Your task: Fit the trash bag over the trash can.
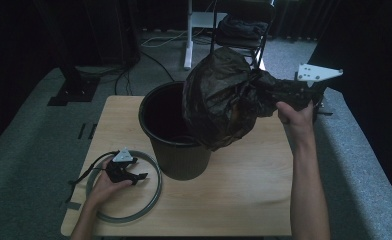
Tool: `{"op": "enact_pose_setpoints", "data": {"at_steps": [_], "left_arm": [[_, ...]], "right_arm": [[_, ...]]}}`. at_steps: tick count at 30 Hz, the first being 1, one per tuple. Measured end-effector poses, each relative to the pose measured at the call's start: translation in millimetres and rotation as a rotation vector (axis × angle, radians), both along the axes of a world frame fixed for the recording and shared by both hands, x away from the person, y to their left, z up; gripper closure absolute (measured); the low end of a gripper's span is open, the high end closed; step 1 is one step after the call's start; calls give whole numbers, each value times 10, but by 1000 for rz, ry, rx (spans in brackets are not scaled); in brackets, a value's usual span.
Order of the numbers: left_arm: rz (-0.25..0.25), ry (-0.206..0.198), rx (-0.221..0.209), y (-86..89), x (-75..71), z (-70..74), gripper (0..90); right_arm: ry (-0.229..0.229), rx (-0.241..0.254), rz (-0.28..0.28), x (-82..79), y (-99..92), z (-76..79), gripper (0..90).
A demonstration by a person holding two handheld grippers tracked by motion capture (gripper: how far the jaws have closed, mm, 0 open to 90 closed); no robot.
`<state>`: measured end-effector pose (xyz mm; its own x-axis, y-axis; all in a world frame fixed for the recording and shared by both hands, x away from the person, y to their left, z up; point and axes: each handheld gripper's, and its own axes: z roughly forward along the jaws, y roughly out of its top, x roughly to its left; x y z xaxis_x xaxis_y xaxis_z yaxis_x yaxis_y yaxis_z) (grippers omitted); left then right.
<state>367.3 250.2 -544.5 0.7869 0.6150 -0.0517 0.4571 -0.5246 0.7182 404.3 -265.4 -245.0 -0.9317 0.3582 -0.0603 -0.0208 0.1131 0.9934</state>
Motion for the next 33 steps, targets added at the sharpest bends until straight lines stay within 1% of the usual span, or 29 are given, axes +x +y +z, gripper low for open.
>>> {"op": "enact_pose_setpoints", "data": {"at_steps": [5,6,11,17,23,26,30,33], "left_arm": [[0,0,0,1,1,0,182],[-3,-1,5,4,3,1,182],[-4,1,2,6,3,2,182],[0,-5,-2,2,2,-4,182],[0,-4,-2,3,2,-3,182],[-2,1,0,6,4,0,182],[-2,0,0,6,4,0,182],[-2,1,0,6,4,1,182]], "right_arm": [[-3,-15,19,39,163,55,840],[-3,-15,19,39,163,55,840],[-6,-11,36,65,270,113,841],[-11,-21,55,82,406,171,840],[-7,-41,60,129,540,183,839],[0,-37,66,147,583,174,839],[3,-45,68,161,636,174,839],[1,-55,74,173,729,198,839]]}}
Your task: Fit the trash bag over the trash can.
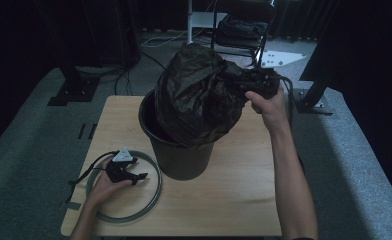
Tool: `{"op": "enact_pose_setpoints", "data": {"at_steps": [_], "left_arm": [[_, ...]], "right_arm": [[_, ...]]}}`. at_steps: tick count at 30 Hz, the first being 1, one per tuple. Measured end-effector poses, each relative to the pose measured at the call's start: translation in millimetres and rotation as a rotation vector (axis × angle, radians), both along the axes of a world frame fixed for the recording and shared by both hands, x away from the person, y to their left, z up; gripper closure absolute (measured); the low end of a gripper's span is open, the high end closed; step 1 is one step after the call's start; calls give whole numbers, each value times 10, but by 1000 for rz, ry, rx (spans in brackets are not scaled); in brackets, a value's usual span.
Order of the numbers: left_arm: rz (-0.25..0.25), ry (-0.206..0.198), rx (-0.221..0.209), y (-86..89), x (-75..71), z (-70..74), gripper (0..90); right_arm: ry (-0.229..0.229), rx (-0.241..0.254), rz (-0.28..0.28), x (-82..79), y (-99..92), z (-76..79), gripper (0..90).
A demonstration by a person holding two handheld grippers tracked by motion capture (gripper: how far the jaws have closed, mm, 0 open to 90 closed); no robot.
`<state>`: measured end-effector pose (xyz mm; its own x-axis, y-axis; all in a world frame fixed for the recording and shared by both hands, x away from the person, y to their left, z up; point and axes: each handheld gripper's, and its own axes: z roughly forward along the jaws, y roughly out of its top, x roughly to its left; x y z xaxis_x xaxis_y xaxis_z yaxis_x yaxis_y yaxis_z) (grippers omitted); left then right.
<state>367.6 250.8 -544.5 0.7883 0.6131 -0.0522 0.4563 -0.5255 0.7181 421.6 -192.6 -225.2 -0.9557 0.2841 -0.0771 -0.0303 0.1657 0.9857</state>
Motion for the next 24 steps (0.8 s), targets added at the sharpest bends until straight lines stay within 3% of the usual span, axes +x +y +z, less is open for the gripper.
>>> {"op": "enact_pose_setpoints", "data": {"at_steps": [5,24], "left_arm": [[0,-1,0,-1,-1,0,182],[4,-5,-3,-4,-5,-5,182]], "right_arm": [[3,-12,17,28,140,23,839],[20,-131,84,87,743,-15,836]]}}
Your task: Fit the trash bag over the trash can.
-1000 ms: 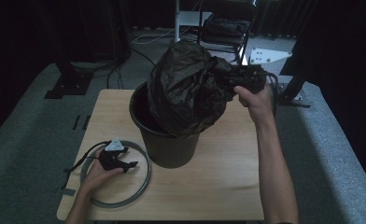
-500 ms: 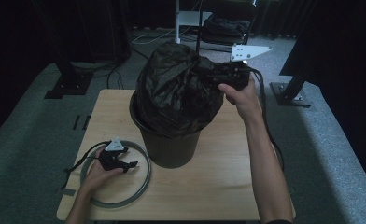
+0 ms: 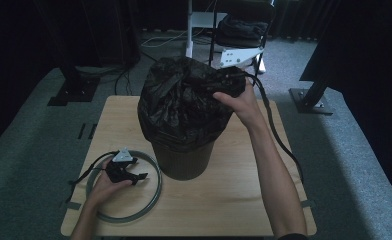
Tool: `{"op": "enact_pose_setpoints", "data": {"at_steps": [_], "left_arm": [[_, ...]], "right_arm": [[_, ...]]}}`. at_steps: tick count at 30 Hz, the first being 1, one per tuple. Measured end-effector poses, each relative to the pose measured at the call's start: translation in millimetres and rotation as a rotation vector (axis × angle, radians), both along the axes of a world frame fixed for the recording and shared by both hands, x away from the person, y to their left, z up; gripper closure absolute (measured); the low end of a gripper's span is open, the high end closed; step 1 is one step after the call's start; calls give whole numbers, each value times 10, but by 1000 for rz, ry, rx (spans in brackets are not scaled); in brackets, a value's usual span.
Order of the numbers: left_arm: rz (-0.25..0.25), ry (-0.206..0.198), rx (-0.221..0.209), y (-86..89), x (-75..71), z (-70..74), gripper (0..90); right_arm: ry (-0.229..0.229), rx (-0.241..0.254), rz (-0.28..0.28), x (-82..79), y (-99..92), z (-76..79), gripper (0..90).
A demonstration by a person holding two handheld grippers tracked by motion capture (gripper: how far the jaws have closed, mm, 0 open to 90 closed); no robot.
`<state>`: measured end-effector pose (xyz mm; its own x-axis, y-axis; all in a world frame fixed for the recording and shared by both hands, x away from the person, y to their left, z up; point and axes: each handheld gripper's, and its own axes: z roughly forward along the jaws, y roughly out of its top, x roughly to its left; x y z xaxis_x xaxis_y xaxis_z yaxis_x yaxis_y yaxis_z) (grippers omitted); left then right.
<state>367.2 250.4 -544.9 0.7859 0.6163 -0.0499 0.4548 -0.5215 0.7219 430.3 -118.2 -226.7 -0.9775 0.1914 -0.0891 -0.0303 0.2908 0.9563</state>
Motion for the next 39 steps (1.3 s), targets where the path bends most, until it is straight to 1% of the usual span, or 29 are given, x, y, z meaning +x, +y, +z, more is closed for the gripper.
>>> {"op": "enact_pose_setpoints", "data": {"at_steps": [1,3,9,12,14,20,25,26,27,28,30,35,39], "left_arm": [[-3,4,5,3,-1,5,182],[-2,3,4,2,-1,4,182],[-2,3,4,2,-3,4,182],[-2,4,4,1,-4,4,182],[-2,4,4,2,-5,4,182],[-2,4,3,2,-6,4,182],[-2,5,3,2,-9,4,182],[-2,5,3,2,-9,4,182],[-2,5,3,1,-10,4,182],[-2,5,3,1,-10,4,182],[-1,5,2,2,-10,4,182],[-1,5,2,2,-10,4,182],[-3,6,3,5,-8,5,182]], "right_arm": [[5,-3,0,5,22,-4,836],[1,-16,-1,28,69,-17,836],[13,-68,-19,89,222,-67,837],[14,-83,-33,113,295,-84,836],[17,-93,-37,133,330,-99,836],[16,-152,-67,170,435,-136,836],[18,-181,-75,208,515,-153,833],[18,-181,-75,208,515,-153,833],[20,-194,-79,212,524,-157,832],[13,-218,-88,214,532,-166,830],[10,-230,-89,208,521,-171,826],[10,-222,-86,199,461,-179,814],[19,-228,-88,213,392,-215,804]]}}
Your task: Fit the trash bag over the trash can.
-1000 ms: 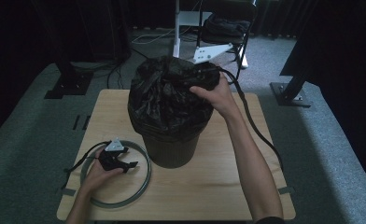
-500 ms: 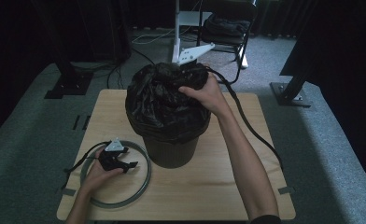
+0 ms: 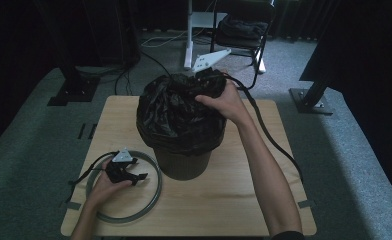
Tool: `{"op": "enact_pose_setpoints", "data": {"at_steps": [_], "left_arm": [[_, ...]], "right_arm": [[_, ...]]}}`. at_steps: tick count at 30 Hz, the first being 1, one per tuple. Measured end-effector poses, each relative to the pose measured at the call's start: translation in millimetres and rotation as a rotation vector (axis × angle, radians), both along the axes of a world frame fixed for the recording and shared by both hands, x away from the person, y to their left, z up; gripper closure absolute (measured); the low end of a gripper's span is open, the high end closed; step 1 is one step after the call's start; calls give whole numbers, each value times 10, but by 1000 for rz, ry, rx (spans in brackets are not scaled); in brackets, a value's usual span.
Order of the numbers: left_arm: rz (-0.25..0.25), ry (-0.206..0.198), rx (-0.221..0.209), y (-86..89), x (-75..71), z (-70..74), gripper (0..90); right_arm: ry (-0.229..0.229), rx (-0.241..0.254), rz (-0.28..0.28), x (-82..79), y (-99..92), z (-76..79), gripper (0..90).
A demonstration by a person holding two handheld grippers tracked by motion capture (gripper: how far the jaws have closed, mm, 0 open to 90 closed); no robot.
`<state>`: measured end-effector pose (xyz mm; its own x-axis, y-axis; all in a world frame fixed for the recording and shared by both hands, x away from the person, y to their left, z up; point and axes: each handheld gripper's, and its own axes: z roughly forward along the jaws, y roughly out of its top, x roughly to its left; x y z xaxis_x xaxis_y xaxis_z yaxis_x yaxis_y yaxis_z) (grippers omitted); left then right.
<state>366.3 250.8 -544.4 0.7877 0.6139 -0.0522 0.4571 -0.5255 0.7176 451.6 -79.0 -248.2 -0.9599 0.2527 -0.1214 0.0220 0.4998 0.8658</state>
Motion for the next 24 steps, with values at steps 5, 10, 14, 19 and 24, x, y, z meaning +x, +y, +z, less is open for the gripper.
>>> {"op": "enact_pose_setpoints", "data": {"at_steps": [5,10,14,19,24], "left_arm": [[0,0,-1,1,1,0,182],[2,0,-1,-3,-2,-1,182],[2,0,-1,-3,-2,-1,182],[2,-1,-1,-4,-3,-1,182],[2,-2,1,-5,-4,-1,182]], "right_arm": [[8,-10,0,16,-51,-40,747],[11,-5,11,-8,-77,-34,545],[14,8,45,-31,-105,-19,445],[29,46,97,-51,-150,5,346],[19,73,106,-73,-175,28,275]]}}
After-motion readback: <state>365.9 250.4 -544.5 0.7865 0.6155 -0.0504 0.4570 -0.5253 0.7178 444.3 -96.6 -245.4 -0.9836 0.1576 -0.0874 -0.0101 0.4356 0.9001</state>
